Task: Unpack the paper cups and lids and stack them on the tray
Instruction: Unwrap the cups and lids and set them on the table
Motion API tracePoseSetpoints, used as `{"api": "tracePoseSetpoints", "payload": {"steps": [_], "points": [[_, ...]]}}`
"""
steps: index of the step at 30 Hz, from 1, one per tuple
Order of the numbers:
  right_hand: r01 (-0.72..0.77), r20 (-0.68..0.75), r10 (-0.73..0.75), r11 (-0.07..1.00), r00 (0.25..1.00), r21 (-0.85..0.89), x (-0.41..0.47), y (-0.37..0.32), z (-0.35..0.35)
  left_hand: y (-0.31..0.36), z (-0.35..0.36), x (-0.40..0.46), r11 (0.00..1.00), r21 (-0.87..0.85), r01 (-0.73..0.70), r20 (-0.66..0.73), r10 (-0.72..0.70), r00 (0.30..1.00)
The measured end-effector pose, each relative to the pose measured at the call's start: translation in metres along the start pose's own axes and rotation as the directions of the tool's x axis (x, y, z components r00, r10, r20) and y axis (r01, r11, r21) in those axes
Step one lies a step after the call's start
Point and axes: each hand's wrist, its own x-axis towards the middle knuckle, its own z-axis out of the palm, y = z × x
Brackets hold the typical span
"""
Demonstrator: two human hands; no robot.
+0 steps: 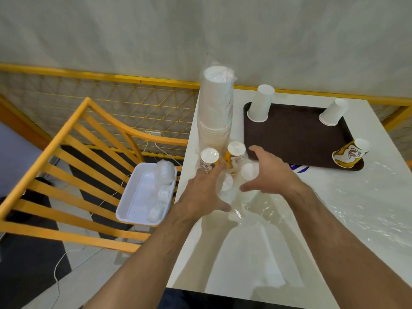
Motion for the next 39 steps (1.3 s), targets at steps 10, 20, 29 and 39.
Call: {"api": "tracePoseSetpoints", "payload": {"steps": [10, 20, 29, 39], "points": [[0.308, -0.303, -0.267, 0.947, 0.915, 0.093, -0.028, -0.099, -0.01, -0.082, -0.025, -0.027, 0.955, -0.274, 0.109, -0.269, -0.186, 0.945], [0.126, 0.05, -0.146, 0.951, 0.988, 0.282, 0.076, -0.193, 0.172, -0.265, -0.001, 0.0, 0.825, -0.239, 0.512, 0.026, -0.522, 0.853], [-0.382, 0.154, 0.353, 0.888, 0.923, 0.256, 0.211, -0.172, 0.35, -0.372, 0.067, 0.069, 0.804, -0.288, 0.521, 0.193, -0.484, 0.853], [-0.4, -0.017, 0.4, 0.914, 0.916, -0.064, 0.254, -0.167, 0.443, -0.409, 0.136, 0.118, 0.807, -0.31, 0.504, 0.304, -0.418, 0.856]]}}
